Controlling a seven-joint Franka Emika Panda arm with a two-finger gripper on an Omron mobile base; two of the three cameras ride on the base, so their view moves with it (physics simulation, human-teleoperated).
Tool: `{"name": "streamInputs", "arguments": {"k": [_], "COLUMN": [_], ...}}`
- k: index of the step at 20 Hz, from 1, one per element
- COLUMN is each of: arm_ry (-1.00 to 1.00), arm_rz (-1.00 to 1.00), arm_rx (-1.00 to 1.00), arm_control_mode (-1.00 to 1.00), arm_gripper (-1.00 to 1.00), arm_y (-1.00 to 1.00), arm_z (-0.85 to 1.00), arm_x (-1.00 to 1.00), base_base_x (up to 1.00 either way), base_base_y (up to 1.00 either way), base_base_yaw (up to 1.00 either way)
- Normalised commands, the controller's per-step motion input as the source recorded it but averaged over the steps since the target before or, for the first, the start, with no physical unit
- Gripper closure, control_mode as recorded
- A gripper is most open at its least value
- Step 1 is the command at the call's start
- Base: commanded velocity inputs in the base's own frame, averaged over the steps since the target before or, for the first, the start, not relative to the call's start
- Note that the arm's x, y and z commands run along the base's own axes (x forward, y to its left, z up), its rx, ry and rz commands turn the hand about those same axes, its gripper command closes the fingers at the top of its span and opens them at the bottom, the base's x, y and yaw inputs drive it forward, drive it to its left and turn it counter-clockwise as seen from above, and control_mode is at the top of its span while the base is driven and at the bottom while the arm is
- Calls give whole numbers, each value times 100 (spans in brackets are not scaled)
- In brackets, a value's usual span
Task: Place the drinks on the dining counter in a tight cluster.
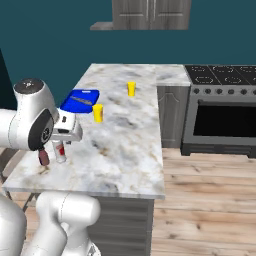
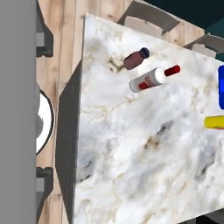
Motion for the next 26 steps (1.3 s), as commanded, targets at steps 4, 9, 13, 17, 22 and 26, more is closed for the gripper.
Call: {"name": "streamInputs", "arguments": {"k": [4,9,13,17,22,26], "arm_ry": [0,0,0,0,0,0], "arm_rz": [-9,-2,0,0,0,0], "arm_rx": [0,0,0,0,0,0], "arm_control_mode": [-100,-100,100,100,100,100], "arm_gripper": [-100,-100,-100,-100,-100,-100], "arm_y": [0,0,0,0,0,0], "arm_z": [0,0,0,0,0,0], "arm_x": [-6,0,0,0,0,0], "base_base_x": [0,0,0,-87,-99,-56], "base_base_y": [0,0,0,-55,-62,-26], "base_base_yaw": [0,0,0,-22,-32,-65]}}
